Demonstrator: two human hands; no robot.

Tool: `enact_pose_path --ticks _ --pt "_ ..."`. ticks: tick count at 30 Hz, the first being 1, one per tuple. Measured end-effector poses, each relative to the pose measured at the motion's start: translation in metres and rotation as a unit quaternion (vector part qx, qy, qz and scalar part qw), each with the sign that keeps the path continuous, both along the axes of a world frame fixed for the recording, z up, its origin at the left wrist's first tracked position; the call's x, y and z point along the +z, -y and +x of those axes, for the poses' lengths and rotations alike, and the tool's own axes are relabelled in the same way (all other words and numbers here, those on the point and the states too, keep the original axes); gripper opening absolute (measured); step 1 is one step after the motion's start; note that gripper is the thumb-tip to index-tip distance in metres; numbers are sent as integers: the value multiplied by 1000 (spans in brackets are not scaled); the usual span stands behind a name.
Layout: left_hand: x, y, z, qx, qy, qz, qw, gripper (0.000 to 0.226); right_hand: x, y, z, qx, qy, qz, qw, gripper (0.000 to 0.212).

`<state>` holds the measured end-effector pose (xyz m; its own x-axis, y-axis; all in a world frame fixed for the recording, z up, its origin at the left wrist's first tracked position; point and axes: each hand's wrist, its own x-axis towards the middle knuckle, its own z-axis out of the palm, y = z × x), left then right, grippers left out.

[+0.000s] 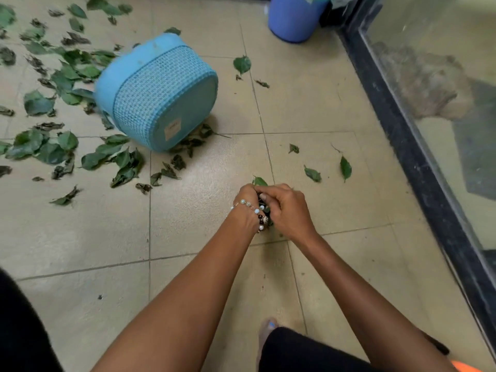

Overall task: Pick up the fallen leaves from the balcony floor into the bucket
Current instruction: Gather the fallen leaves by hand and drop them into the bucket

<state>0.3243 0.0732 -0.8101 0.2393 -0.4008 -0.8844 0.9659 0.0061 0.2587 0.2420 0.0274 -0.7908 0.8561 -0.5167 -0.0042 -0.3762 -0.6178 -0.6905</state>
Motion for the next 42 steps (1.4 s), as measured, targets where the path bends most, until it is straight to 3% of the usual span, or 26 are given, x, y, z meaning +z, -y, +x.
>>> enact_pose_path --ticks 5,8,10,12,14,15,17,20,22,25,29,32,35,37,39,42 --pt "18 -7 15 -27 43 1 999 41 17 16 5 66 -114 75 988 42" --pt "6 1 28 -11 83 3 996 28 13 28 17 34 9 307 951 40" --pt "-8 6 38 9 84 26 996 21 2 34 26 -115 98 380 913 33" --pt "-20 6 45 24 80 36 996 18 -19 47 24 -254 94 269 924 28" --pt "-27 4 51 31 71 48 996 18 -40 60 15 -249 -40 62 966 29" --pt "-29 5 55 33 70 56 995 17 -50 64 11 -215 -102 15 971 36" --pt "-29 6 59 45 84 68 993 16 -64 65 9 -186 -172 25 967 53" --pt "-29 10 63 53 104 81 990 17 -72 55 25 -153 -162 -1 975 63" --pt "-32 13 65 57 103 86 989 22 -74 45 39 -120 -157 -65 978 58" --pt "-36 15 65 55 102 92 989 22 -77 35 49 -86 -113 -123 982 34" --pt "-38 15 65 38 128 107 985 20 -80 42 42 -80 -50 -95 991 20" --pt "-37 18 63 17 158 114 981 23 -69 60 37 -173 -26 58 983 17" --pt "-37 25 58 -14 192 122 974 29 -53 72 35 -316 69 326 888 20" --pt "-38 33 52 -39 216 116 969 32 -42 74 37 -323 131 402 847 23" --pt "-38 42 46 -57 234 115 964 35 -36 70 41 -309 162 411 842 25" --pt "-32 58 39 -96 238 132 957 48 -38 62 41 -275 124 249 921 23"
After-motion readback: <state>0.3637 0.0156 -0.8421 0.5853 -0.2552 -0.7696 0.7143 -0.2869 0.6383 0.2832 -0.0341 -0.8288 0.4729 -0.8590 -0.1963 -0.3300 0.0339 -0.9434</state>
